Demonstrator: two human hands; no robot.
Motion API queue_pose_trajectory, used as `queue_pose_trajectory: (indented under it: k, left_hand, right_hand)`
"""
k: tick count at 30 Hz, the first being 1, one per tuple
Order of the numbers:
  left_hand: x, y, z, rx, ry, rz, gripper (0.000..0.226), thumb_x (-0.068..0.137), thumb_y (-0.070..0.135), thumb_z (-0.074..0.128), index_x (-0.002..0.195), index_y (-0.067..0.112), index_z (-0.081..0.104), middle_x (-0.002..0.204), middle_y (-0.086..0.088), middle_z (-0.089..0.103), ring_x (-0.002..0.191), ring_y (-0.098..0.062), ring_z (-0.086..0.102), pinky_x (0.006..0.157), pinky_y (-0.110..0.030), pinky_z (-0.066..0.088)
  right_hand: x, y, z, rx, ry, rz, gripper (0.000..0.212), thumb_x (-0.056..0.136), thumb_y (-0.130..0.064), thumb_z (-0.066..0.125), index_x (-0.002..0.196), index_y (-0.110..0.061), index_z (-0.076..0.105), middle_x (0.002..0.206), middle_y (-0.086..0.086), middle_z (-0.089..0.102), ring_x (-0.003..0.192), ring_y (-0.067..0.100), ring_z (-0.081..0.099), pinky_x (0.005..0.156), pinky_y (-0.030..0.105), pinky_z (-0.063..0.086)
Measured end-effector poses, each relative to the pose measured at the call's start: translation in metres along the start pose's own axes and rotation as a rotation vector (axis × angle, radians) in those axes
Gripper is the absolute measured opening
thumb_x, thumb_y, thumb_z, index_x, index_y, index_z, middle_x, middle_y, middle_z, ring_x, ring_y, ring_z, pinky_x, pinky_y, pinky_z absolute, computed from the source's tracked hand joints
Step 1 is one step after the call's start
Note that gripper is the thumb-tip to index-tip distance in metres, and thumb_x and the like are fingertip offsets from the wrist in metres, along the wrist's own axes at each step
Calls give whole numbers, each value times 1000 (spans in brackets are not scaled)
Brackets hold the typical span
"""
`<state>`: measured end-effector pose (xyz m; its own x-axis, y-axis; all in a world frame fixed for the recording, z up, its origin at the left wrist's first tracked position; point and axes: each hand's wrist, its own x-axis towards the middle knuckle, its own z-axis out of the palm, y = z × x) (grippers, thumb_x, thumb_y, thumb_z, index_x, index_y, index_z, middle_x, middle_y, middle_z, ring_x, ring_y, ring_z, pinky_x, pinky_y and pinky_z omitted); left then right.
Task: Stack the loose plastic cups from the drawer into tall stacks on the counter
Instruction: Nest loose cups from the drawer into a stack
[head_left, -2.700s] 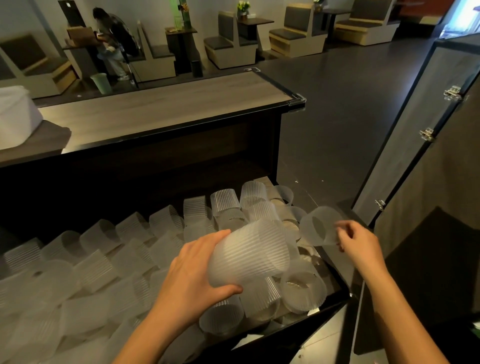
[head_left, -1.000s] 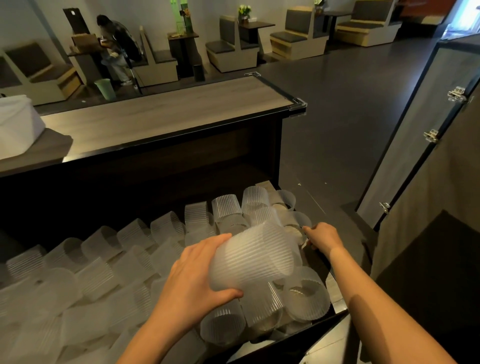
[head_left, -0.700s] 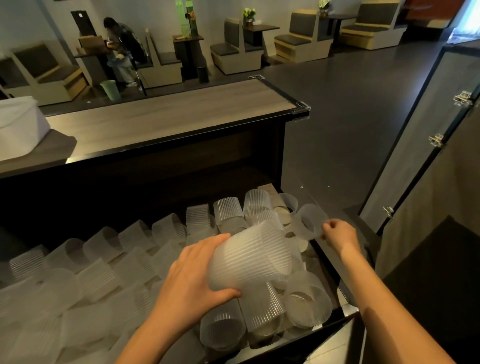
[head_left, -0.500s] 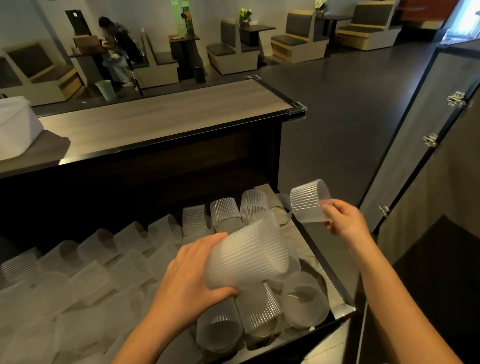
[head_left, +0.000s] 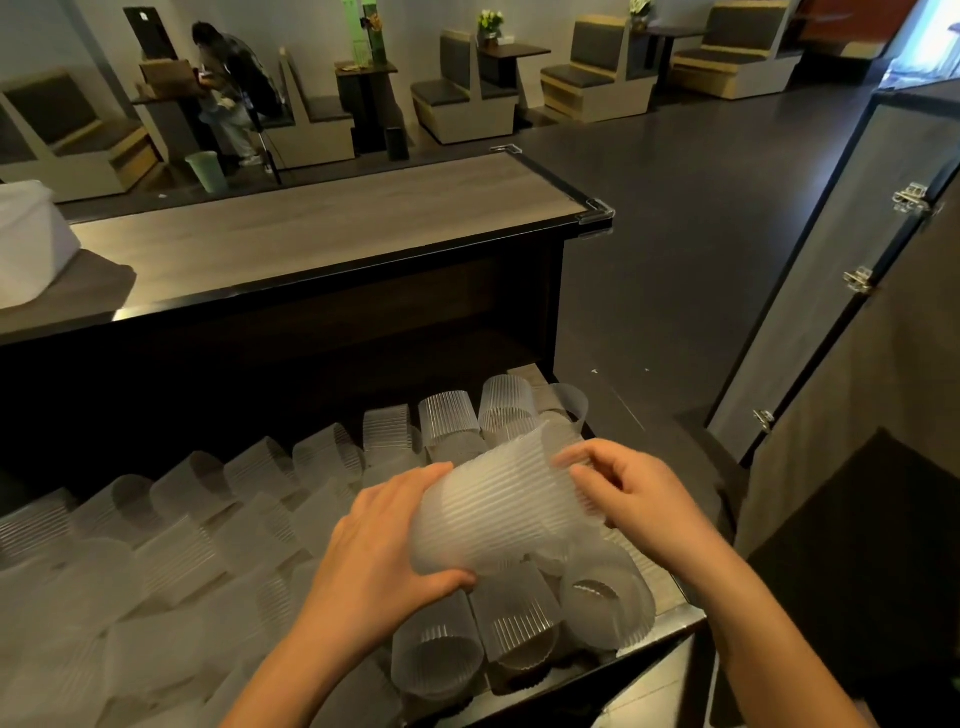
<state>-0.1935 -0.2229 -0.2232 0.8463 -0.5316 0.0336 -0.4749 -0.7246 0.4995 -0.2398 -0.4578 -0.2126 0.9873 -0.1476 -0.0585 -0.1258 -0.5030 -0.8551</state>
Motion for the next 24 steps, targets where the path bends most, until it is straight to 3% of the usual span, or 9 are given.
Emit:
queue_pose_trajectory:
  k: [5,7,10,12,15,24]
  left_hand:
    - [-1,0,-1,-18,-19,-8,74,52,66,60,114,63,19,114,46,23,115,2,28,101,-34,33]
    - [-2,-1,-2,-14,-14,-14,76,49,72,54,115,63,19,115,46,23,115,2,29,102,-34,33]
    - [-3,-3,-3,-26,0,-36,77,44,75,48,115,63,20,115,46,25,115,3,29,101,-34,34]
    - [-5,-2,-3,-20,-3,-37,77,44,76,47,114,64,20,115,46,25,114,4,29,101,-33,33]
    - [-6,-1,-3,-27,-9,-38,77,47,73,55,116,63,20,115,46,24,115,3,29,101,-34,33]
    - [-9,-1,-9,7,12,-60,76,45,77,47,114,66,17,117,47,25,115,4,29,100,-32,34]
  right_hand:
    - [2,0,11,-214,-40,-89,17,92,-38,43,101,-36,57,82,-4,64,73,9,58,66,24,47]
    - [8,4,12,-104,-17,-81,28,93,-39,39,97,-25,63,78,-5,64,68,4,58,62,22,48]
    - [33,29,9,39,183,-27,28,95,-30,40,93,-21,66,76,-4,63,70,6,59,61,21,46]
    - [61,56,5,-152,255,29,24,95,-27,44,103,-20,65,95,-3,64,88,13,58,75,27,48]
    - [93,90,3,-345,227,106,27,94,-22,48,117,-19,60,119,1,57,106,20,55,90,37,49]
    - [136,122,20,-737,71,-6,40,91,-17,49,130,-20,48,130,2,50,107,24,57,83,37,52]
